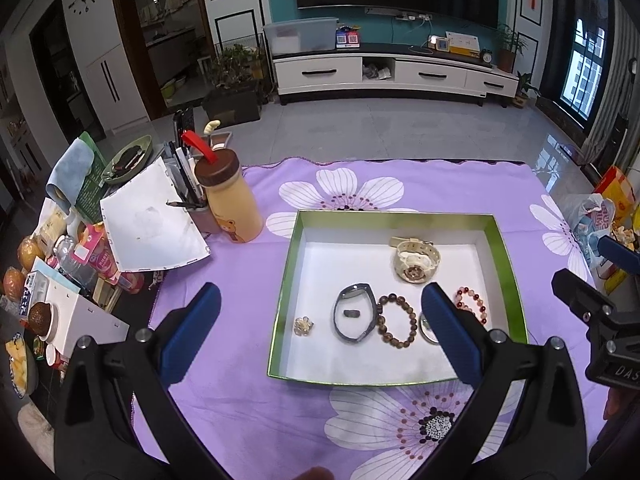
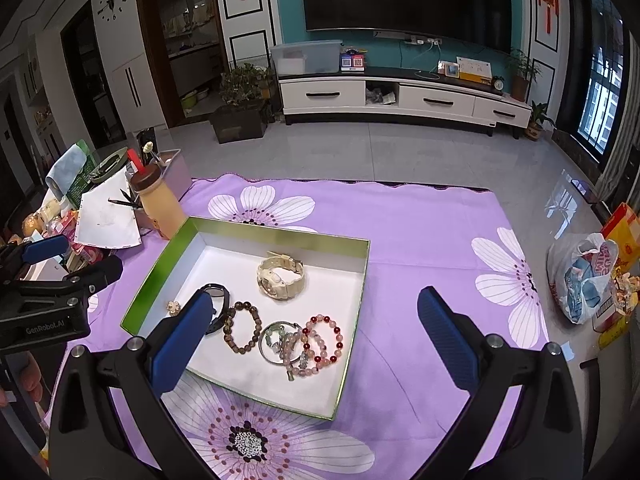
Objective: Organize jewelry
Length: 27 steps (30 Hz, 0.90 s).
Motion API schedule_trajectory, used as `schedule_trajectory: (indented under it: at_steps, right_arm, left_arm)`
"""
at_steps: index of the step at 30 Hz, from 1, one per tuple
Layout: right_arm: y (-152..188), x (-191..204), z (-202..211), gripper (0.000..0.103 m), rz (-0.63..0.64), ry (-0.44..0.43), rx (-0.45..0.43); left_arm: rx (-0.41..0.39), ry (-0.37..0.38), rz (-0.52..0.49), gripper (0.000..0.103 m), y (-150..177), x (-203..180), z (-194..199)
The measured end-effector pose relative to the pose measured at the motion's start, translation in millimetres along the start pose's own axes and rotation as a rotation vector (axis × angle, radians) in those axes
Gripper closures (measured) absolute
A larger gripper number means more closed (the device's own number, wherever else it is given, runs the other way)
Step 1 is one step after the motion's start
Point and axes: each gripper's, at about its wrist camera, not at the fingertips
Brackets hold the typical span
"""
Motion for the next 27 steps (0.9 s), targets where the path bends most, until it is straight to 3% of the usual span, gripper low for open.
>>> schedule_trajectory:
  at_steps: [11,27]
  right_arm:
    - [4,9,-33,0.001,0.014,0.000,0.060]
    - [11,12,-51,0.001,0.017,-0.004,0.092]
  left_arm:
    - [0.078,-0.031,0.012,0.002,4,7,-42]
    - [0.089,-0.041,-0.001,0.002,9,3,-56]
Point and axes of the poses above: each gripper's, at about its wrist camera, not at the fingertips, and z roughly against the way its jaws point, x to its left, y to its underside, and after that the axes turned 13 degrees about z, right-handed
